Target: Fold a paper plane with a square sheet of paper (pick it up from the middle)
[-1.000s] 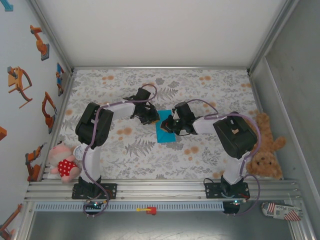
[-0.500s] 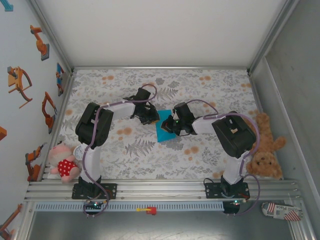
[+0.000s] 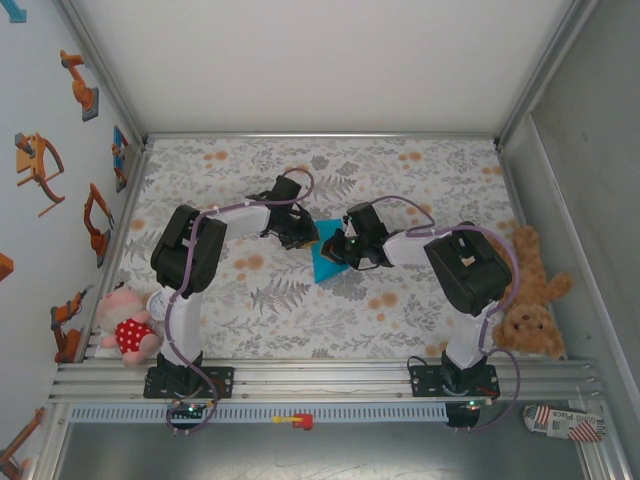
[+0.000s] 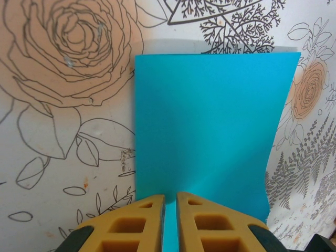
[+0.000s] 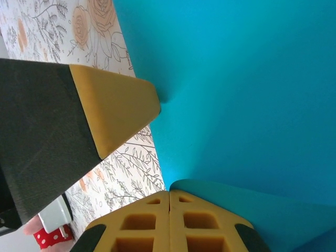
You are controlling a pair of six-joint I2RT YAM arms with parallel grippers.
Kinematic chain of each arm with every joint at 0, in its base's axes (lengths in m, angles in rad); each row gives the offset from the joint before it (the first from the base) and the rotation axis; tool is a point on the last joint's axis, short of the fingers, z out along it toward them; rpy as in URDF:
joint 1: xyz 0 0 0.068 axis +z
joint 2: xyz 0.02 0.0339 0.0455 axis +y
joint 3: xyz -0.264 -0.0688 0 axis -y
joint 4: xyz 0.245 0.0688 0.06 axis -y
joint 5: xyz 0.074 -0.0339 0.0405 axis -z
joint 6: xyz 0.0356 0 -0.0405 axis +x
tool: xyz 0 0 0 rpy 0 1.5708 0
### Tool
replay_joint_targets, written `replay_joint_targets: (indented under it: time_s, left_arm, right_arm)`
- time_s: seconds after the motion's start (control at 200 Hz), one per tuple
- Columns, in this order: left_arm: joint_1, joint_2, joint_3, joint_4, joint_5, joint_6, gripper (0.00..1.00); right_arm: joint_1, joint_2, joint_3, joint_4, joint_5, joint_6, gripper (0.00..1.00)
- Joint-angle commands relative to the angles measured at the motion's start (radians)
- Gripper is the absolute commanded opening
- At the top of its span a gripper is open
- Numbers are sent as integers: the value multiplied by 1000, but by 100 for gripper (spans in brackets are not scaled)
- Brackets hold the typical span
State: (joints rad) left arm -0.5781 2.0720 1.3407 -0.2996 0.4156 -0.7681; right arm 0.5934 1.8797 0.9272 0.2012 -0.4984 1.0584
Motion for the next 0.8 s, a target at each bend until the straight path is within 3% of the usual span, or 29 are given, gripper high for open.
replay_joint_targets:
  time_s: [0.0,0.791]
  left_arm:
    - [3,30,-5,-62,-18,20,16]
    - [3,26,-12,-57,-21,15,16]
  right_arm:
    - [12,16,27,-33,-10,-30,0]
    - [15,32,15,21,9,8,0]
